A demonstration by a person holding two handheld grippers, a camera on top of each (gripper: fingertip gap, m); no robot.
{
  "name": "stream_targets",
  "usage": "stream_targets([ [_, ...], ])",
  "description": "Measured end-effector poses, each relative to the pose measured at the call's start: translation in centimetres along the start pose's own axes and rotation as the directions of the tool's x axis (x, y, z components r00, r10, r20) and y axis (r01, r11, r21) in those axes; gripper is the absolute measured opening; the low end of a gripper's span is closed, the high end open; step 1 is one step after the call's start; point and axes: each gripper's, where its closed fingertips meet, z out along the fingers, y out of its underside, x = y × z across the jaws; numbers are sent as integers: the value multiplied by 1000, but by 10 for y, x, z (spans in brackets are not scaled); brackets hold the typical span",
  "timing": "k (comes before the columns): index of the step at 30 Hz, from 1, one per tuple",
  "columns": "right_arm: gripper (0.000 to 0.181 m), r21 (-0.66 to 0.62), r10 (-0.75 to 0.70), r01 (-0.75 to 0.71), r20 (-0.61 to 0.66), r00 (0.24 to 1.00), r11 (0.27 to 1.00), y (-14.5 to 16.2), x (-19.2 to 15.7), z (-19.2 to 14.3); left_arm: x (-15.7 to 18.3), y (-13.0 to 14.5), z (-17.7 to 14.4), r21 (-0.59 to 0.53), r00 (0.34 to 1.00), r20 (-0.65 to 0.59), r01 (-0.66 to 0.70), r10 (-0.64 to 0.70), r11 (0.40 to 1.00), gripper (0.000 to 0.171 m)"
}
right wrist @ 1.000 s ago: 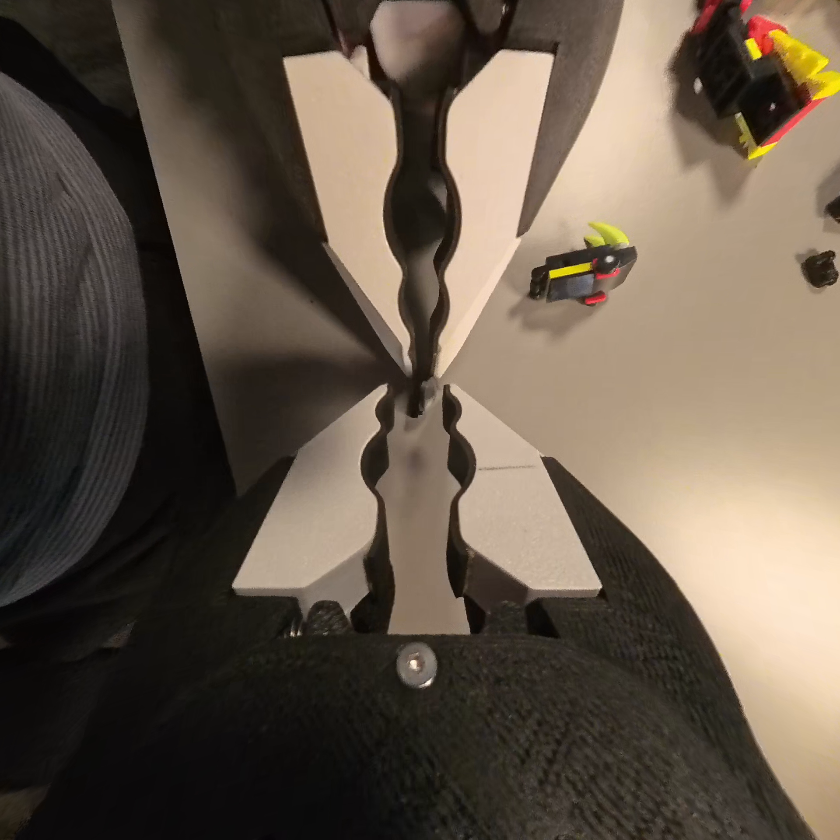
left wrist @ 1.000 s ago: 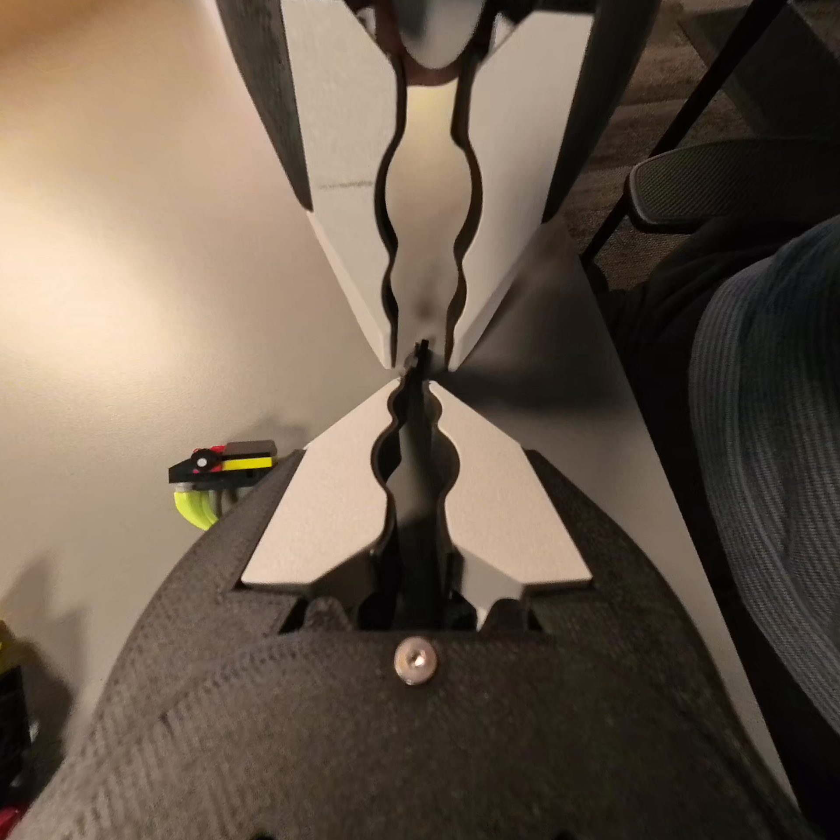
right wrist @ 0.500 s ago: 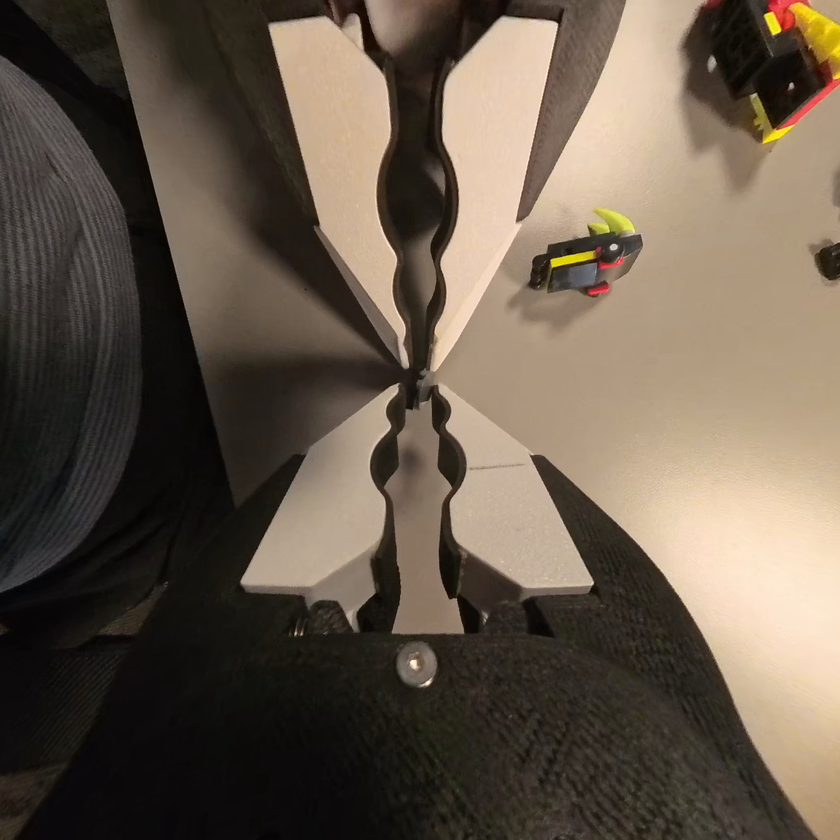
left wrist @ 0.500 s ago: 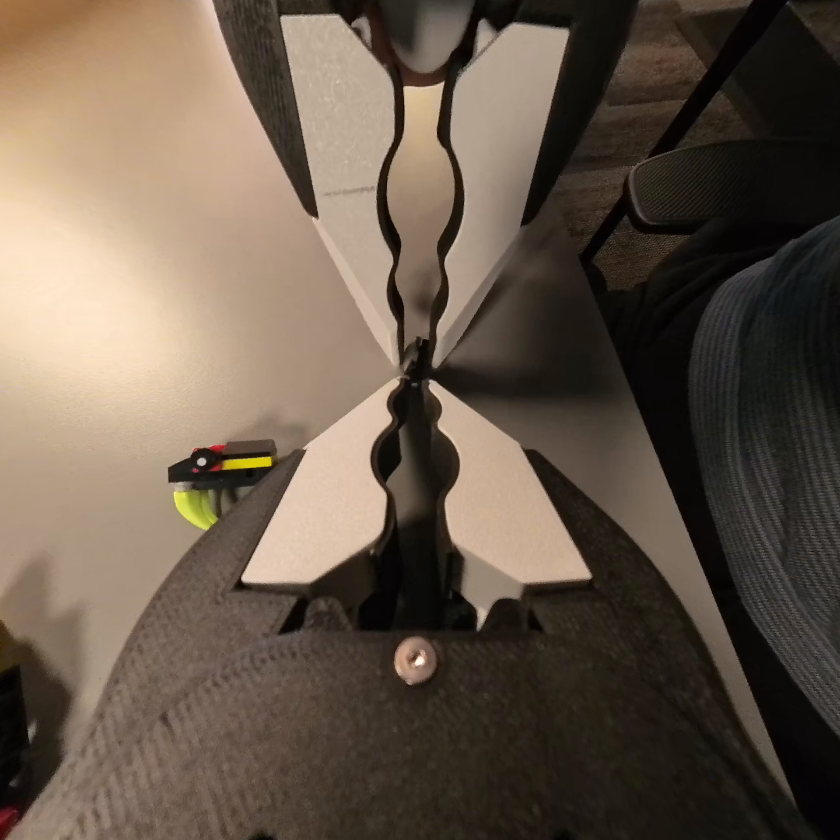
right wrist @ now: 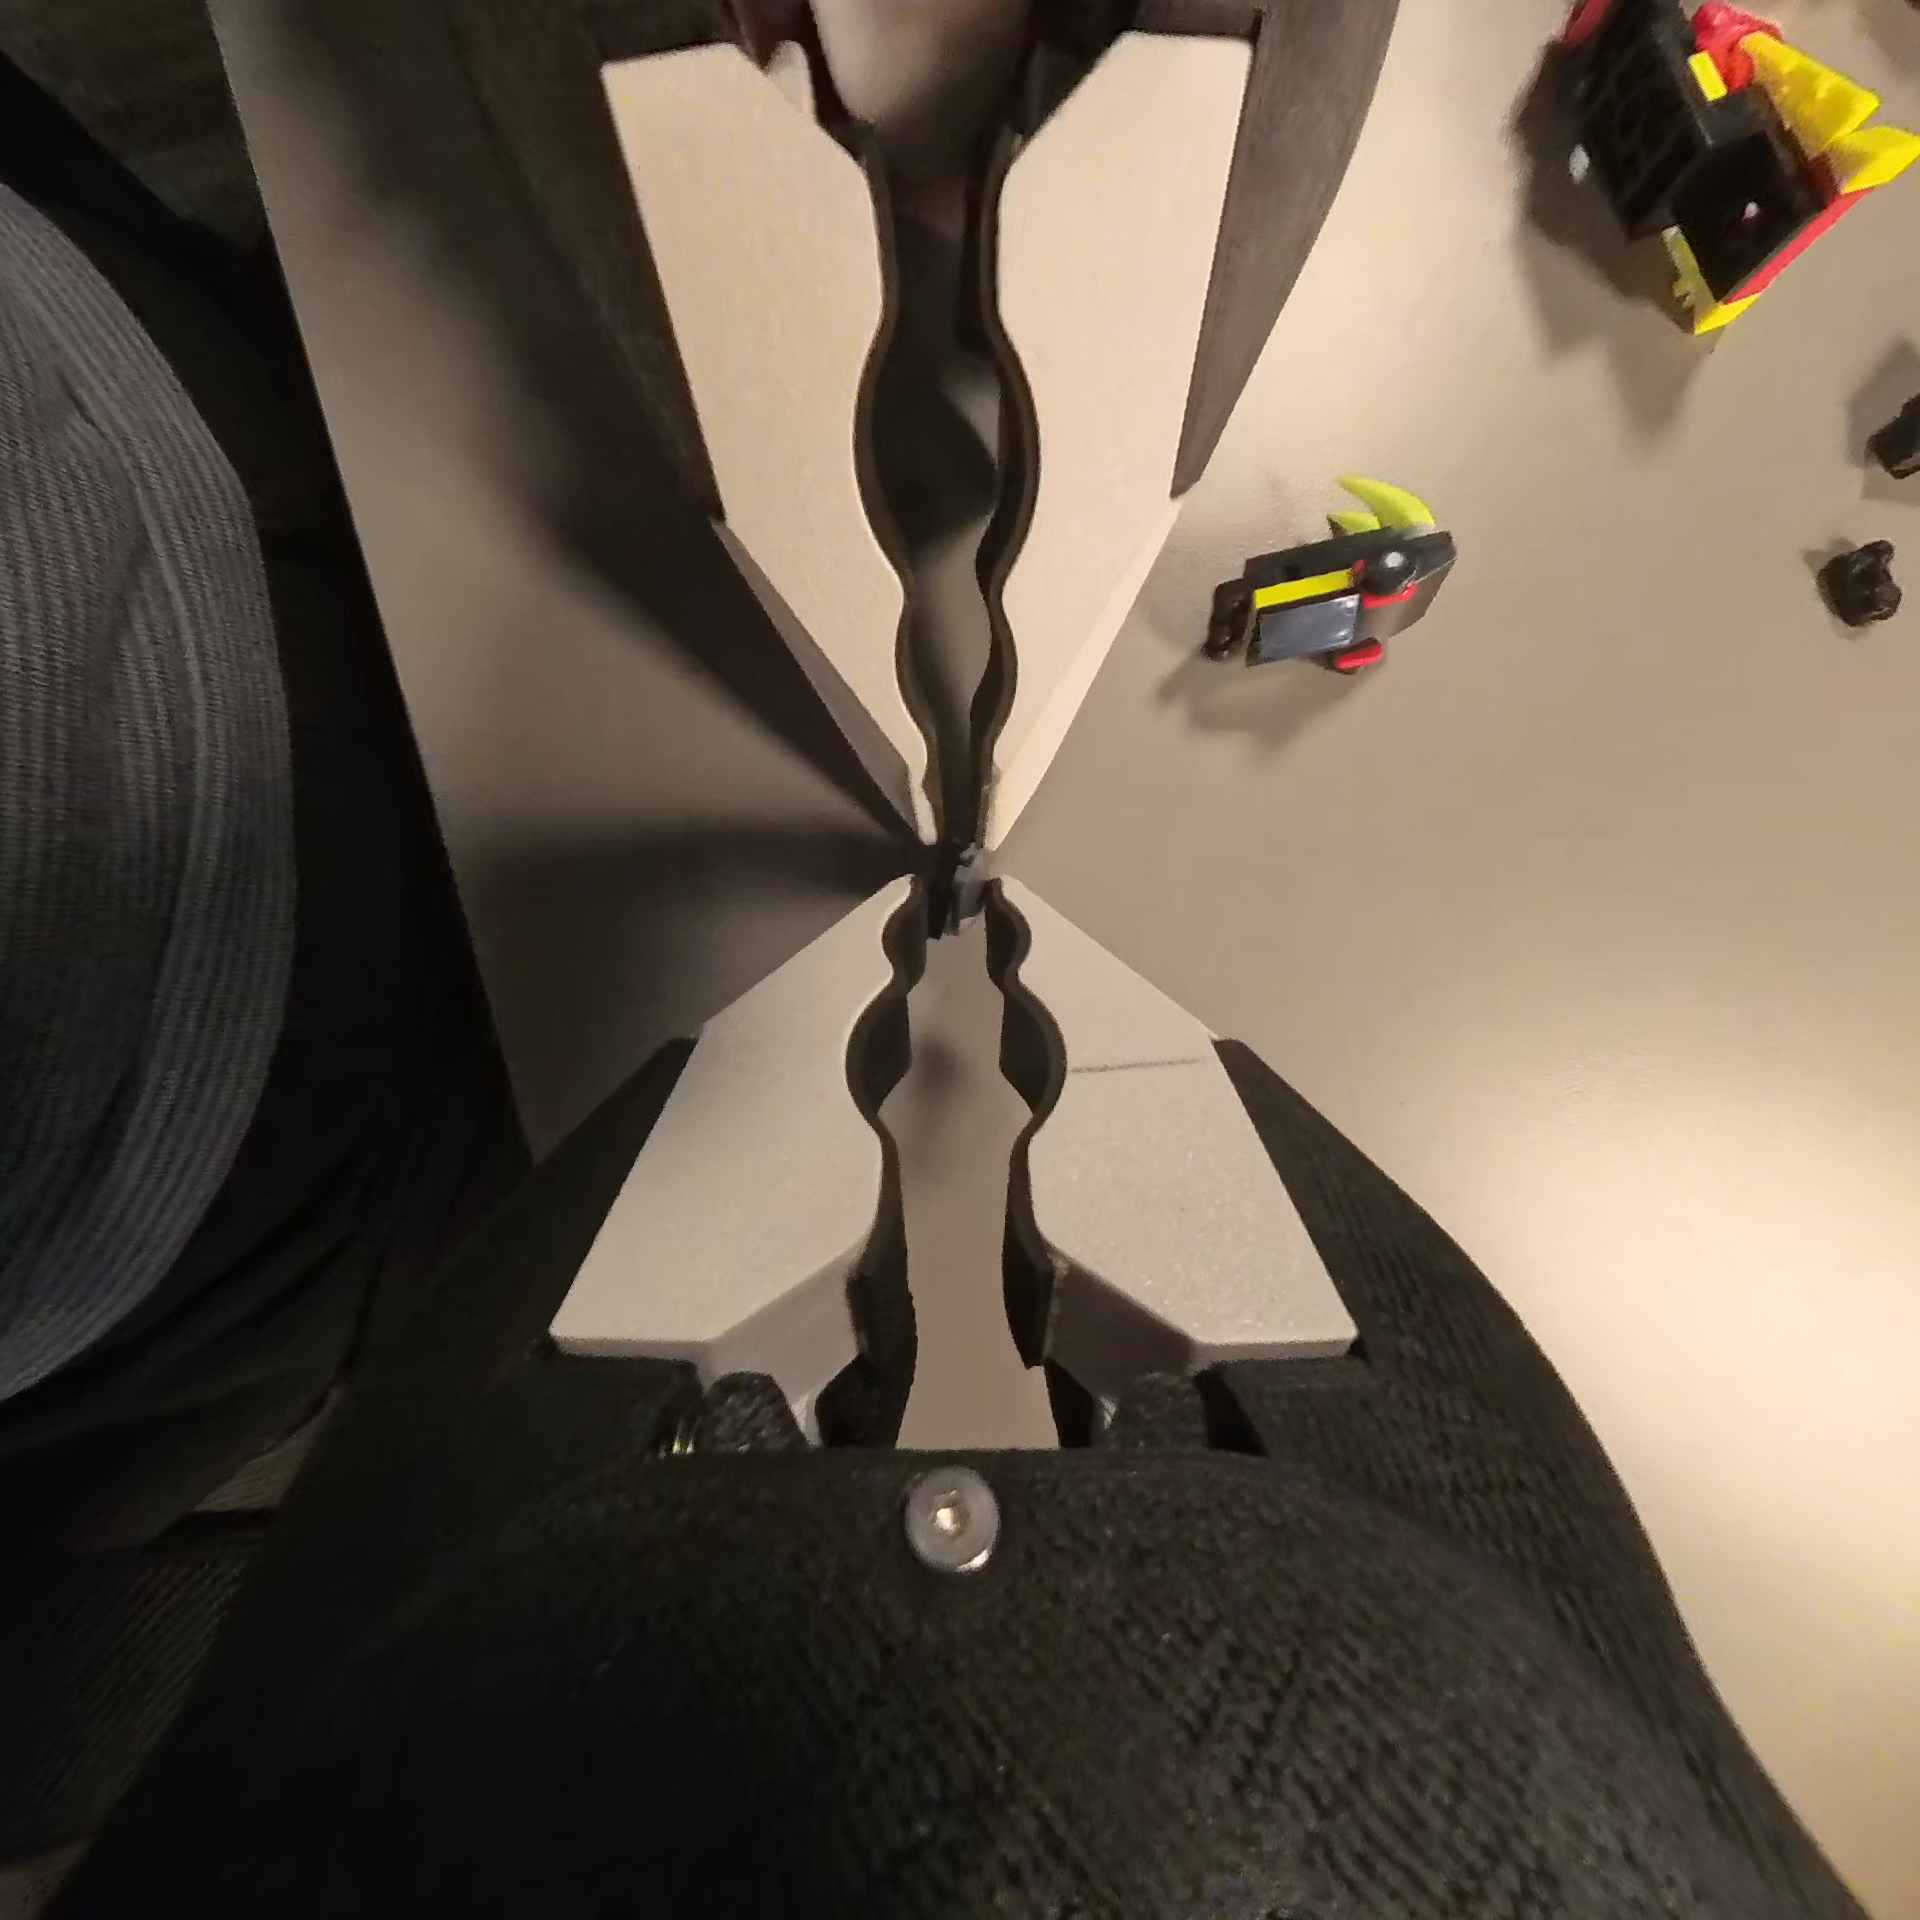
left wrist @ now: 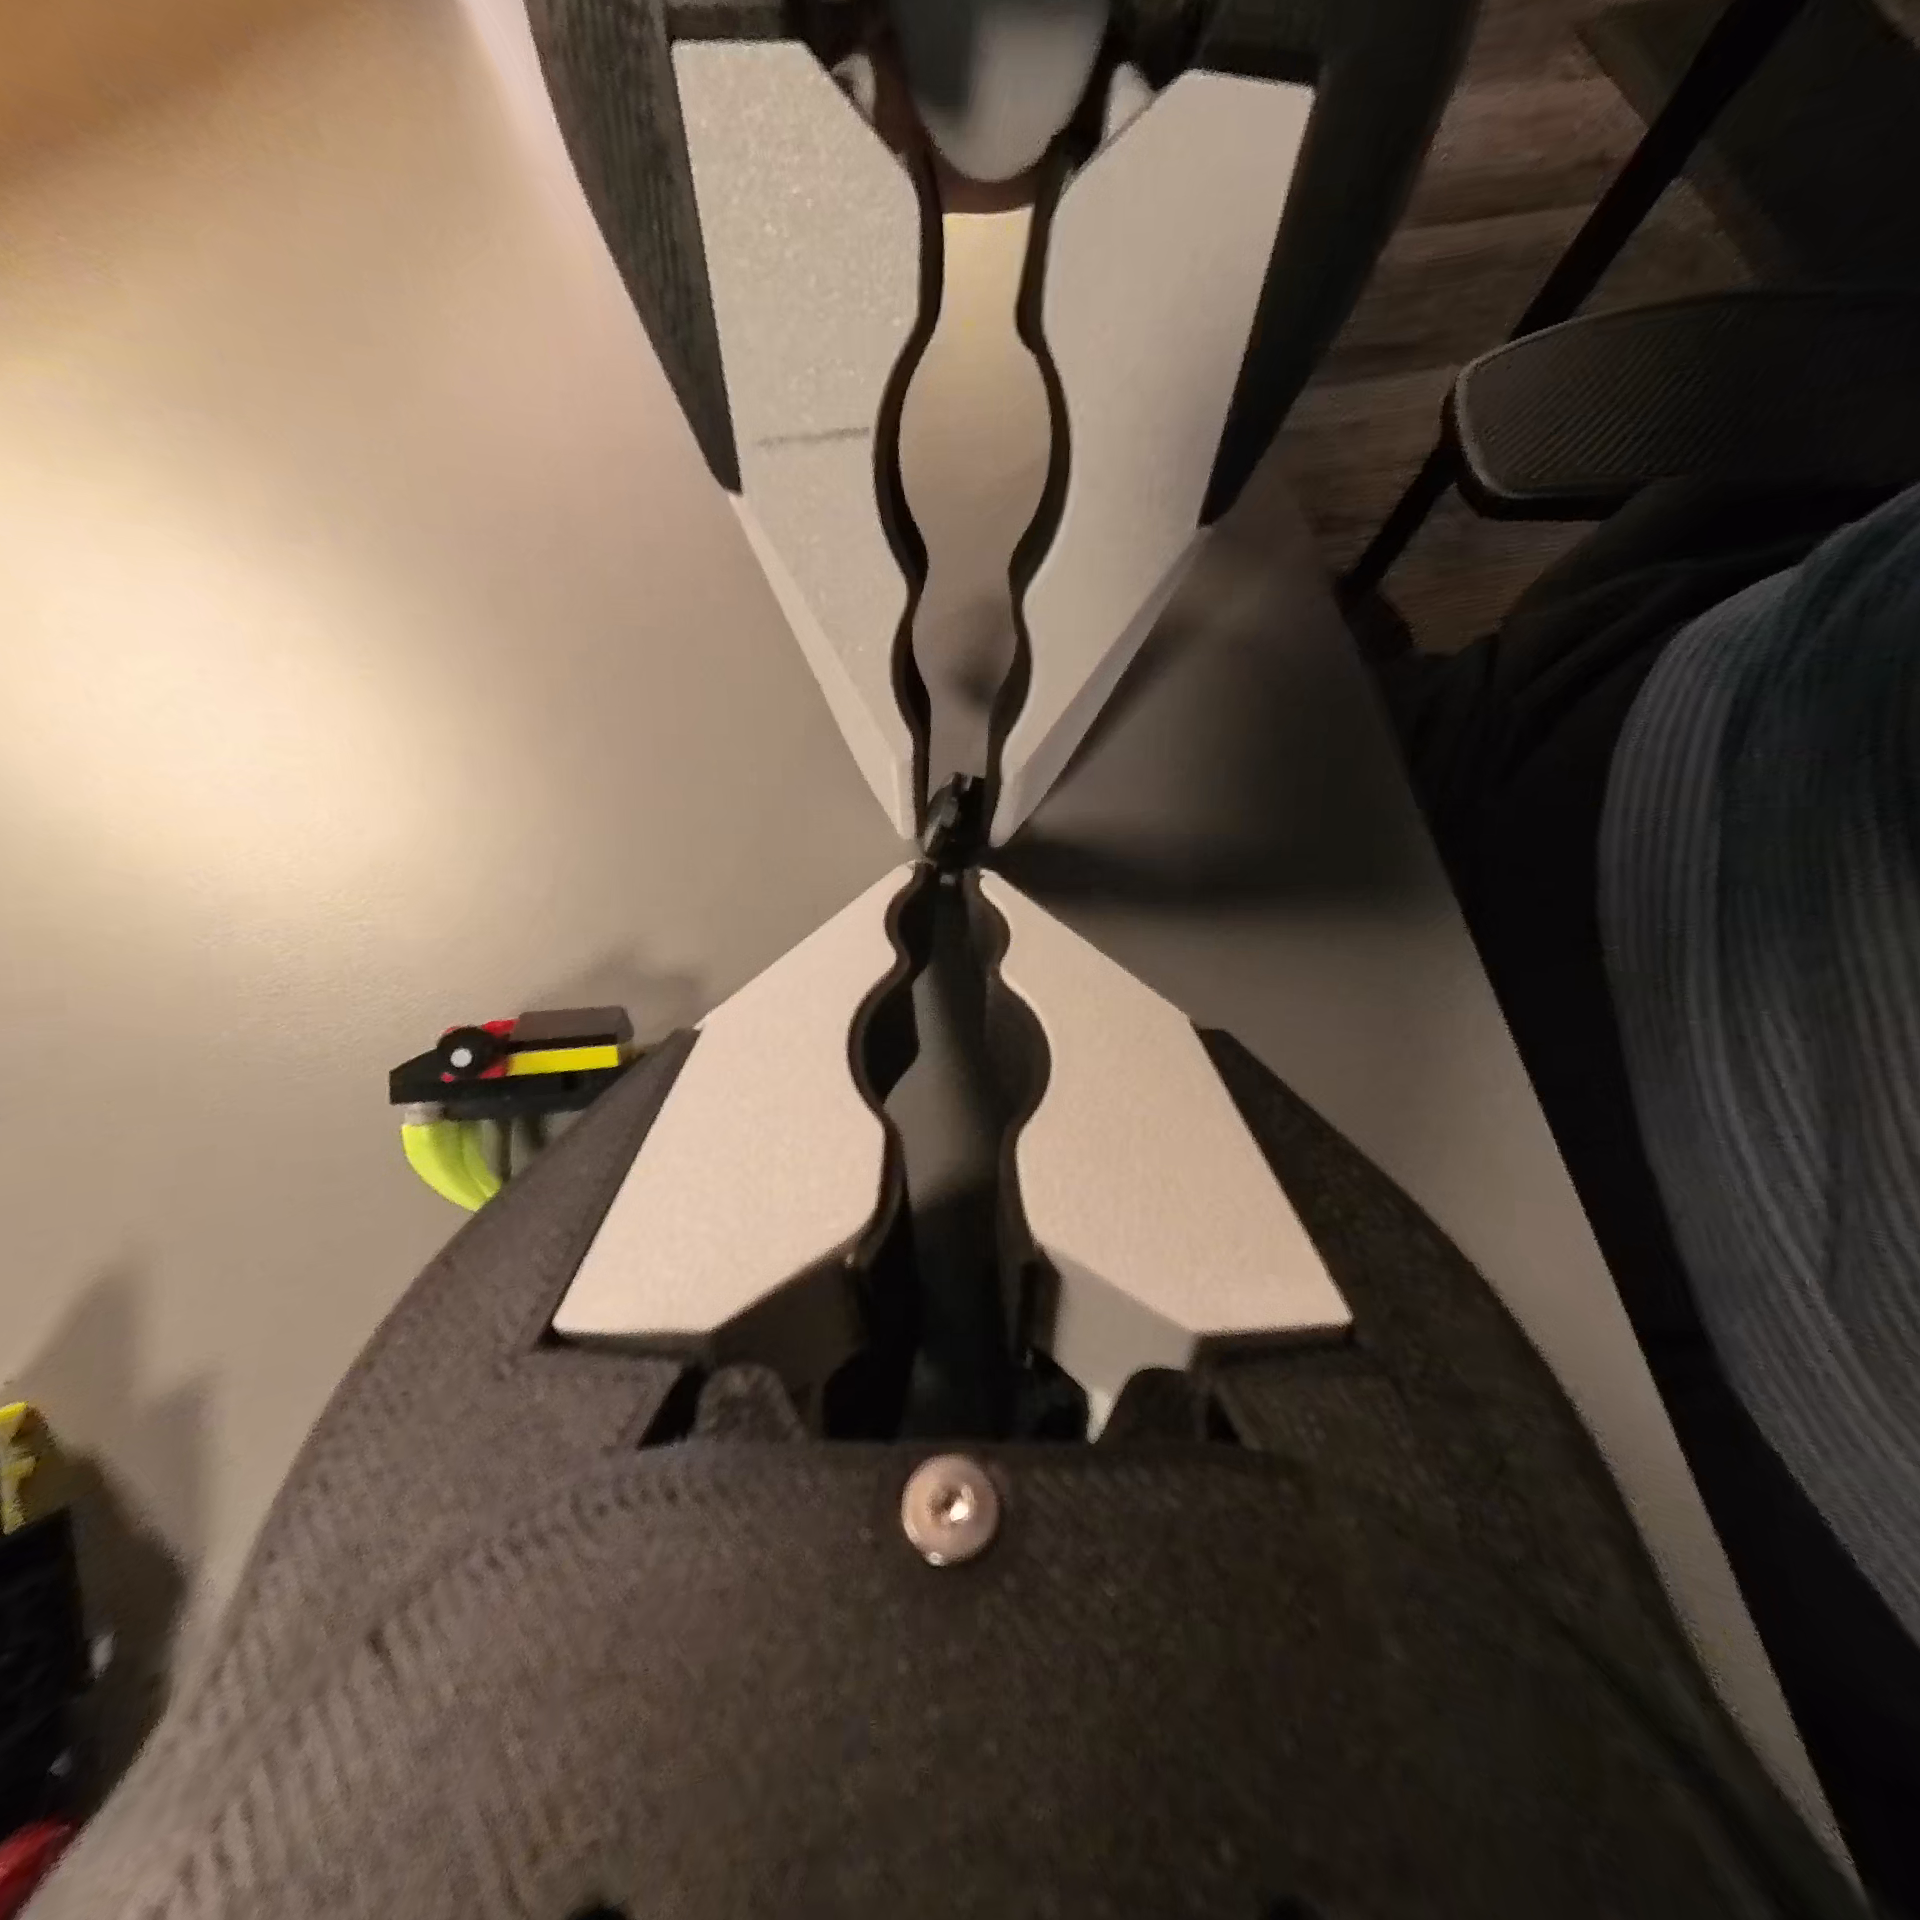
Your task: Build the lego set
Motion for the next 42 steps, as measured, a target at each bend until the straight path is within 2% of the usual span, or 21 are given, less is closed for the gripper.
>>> stream_targets([
  [7,9,-2,-32,32,-50,998,999,0,-3,-1,3,-4,-3,29,984,100,-150,146,988,4],
  [11,8,19,-20,21,-88,996,1000,-1,-2,-1,3,-8,-7,65,986,94,-142,136,988,4],
  [17,7,82,41,-35,-65,997,996,-2,-2,-1,4,-8,-7,70,989,82,-132,126,989,3],
  [19,7,108,11,-2,-83,996,994,-3,-2,-1,4,-9,-8,73,983,96,-163,155,984,4],
  [24,7,88,-185,205,-199,962,975,-7,-3,-6,8,-12,-12,100,949,137,-297,283,950,4],
  [28,7,84,-312,330,-173,934,940,-8,-13,-10,18,-15,-13,124,895,155,-437,417,891,4],
  [33,7,114,-331,347,-141,933,931,-9,-15,-9,21,-15,-13,118,848,188,-520,495,846,3],
  [37,7,107,-353,395,-281,892,913,-14,1,-13,8,-19,-18,136,887,232,-437,400,889,4],
  [40,7,71,-387,461,-440,810,885,-23,17,-25,-6,-28,-26,217,953,228,-250,200,944,5],
  [42,7,21,-418,509,-542,729,860,-29,28,-34,-17,-31,-30,261,979,203,-89,35,961,19],
])
